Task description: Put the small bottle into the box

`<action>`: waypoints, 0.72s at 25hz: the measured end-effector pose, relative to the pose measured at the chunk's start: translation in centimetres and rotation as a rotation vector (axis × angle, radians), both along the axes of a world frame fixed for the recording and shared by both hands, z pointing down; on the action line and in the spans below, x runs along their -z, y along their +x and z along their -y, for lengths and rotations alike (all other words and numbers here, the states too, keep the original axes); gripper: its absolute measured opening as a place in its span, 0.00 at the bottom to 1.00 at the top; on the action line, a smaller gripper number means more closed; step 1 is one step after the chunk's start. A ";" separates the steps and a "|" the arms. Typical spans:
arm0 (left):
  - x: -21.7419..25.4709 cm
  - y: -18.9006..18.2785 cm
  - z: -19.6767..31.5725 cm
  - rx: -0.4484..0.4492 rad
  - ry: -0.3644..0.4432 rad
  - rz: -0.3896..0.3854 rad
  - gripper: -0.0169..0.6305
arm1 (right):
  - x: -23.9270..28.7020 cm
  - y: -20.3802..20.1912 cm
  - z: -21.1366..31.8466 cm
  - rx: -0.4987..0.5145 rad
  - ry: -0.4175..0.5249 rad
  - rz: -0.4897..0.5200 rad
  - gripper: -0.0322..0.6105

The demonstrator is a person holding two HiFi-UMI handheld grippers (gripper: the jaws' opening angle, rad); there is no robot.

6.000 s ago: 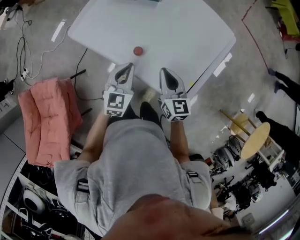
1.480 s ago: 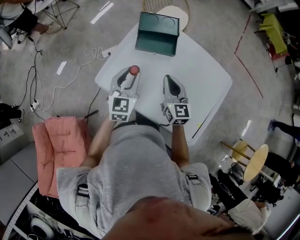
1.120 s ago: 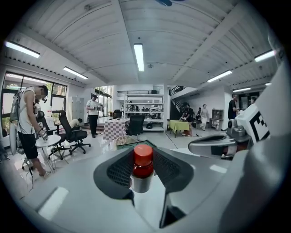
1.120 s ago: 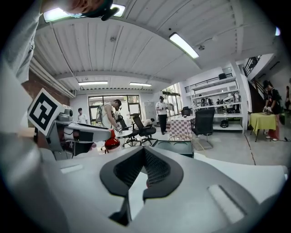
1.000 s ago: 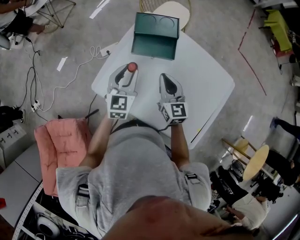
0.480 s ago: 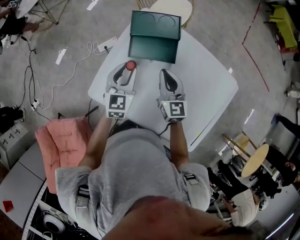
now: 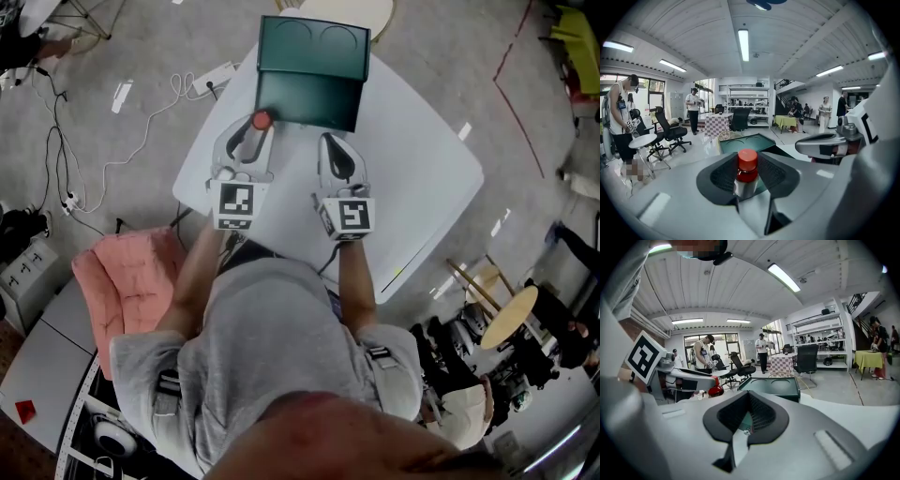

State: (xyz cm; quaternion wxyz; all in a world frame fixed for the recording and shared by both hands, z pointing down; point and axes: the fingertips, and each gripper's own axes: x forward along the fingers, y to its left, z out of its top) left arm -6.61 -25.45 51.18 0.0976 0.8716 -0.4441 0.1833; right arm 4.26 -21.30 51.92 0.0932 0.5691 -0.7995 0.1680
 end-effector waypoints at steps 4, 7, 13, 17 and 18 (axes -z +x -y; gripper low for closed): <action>-0.9 0.1 0.9 0.004 -0.002 0.000 0.24 | -1.0 0.4 0.6 0.000 -0.016 0.000 0.05; -1.4 0.1 1.5 0.010 -0.004 -0.003 0.24 | -1.8 0.6 0.8 -0.005 -0.033 0.010 0.05; -1.7 0.6 2.6 0.011 0.005 -0.007 0.24 | -2.7 1.2 1.3 -0.016 -0.053 0.015 0.05; -2.8 0.5 2.9 0.013 -0.014 -0.002 0.24 | -3.5 1.1 1.5 -0.017 -0.065 0.026 0.05; -3.0 0.5 2.9 0.013 -0.018 0.001 0.24 | -3.6 1.1 1.6 -0.017 -0.069 0.027 0.05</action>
